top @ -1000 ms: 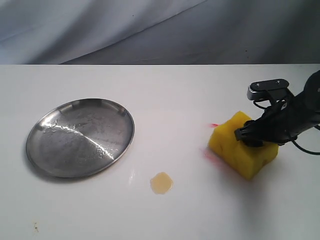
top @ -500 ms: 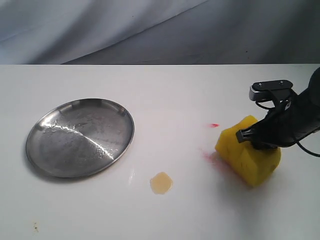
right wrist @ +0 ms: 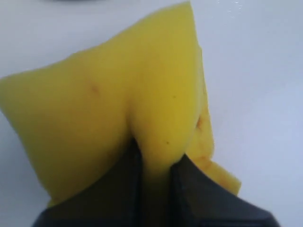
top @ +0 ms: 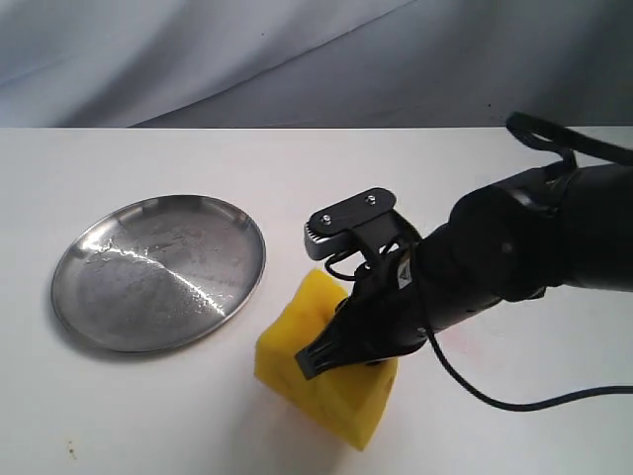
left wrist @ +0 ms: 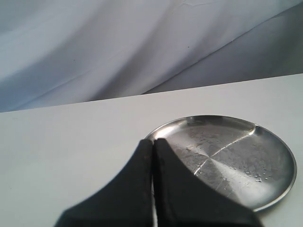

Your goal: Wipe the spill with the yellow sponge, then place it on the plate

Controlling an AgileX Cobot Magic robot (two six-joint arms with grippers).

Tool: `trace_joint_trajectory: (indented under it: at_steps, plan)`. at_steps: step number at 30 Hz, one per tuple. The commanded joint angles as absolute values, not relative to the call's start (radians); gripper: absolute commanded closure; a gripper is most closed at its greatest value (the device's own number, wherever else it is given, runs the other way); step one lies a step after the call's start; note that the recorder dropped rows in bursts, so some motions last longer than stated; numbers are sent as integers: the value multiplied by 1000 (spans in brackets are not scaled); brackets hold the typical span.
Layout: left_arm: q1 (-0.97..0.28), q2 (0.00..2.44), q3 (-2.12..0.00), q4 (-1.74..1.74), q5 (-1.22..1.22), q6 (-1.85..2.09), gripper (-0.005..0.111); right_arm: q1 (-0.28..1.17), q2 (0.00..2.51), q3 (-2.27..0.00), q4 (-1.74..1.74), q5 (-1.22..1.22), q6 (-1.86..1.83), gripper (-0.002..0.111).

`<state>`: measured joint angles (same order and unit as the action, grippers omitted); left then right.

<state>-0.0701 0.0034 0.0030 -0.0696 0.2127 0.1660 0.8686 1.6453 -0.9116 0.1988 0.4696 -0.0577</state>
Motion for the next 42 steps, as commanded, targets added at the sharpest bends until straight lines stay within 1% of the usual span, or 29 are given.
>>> trace_joint_trajectory:
  at_steps: [1,5,8,9,12,14,16,19,21,23,25,29,33,37,42]
  plan:
    - [-69,0,0,-69,206,158,107,908,1744,-977,190,487,-44,108]
    - [-69,0,0,-69,206,158,107,908,1865,-1065,169,543,-39,108]
    - [-69,0,0,-69,206,158,107,908,1941,-1124,88,579,24,108]
    - [-69,0,0,-69,206,158,107,908,1959,-1140,35,592,70,108]
    - [-69,0,0,-69,206,158,107,900,1994,-1166,-328,659,371,108]
    - [-69,0,0,-69,206,158,107,872,1994,-1166,-464,726,458,108]
    - [-69,0,0,-69,206,158,107,812,1994,-1166,-486,791,467,108]
    - [-69,0,0,-69,206,158,107,768,1994,-1166,-464,884,421,108]
    - [-69,0,0,-69,206,158,107,780,1994,-1166,-326,900,299,108]
    - [-69,0,0,-69,206,158,107,823,1994,-1166,-186,880,198,108]
    - [-69,0,0,-69,206,158,107,895,1994,-1166,-87,846,145,108]
    - [-69,0,0,-69,206,158,107,985,1994,-1166,89,803,46,108]
    - [-69,0,0,-69,206,158,107,1037,1994,-1166,127,739,29,108]
    - [-69,0,0,-69,206,158,107,1016,1996,-1177,102,696,59,108]
    - [-69,0,0,-69,206,158,107,930,2038,-1287,51,768,114,108]
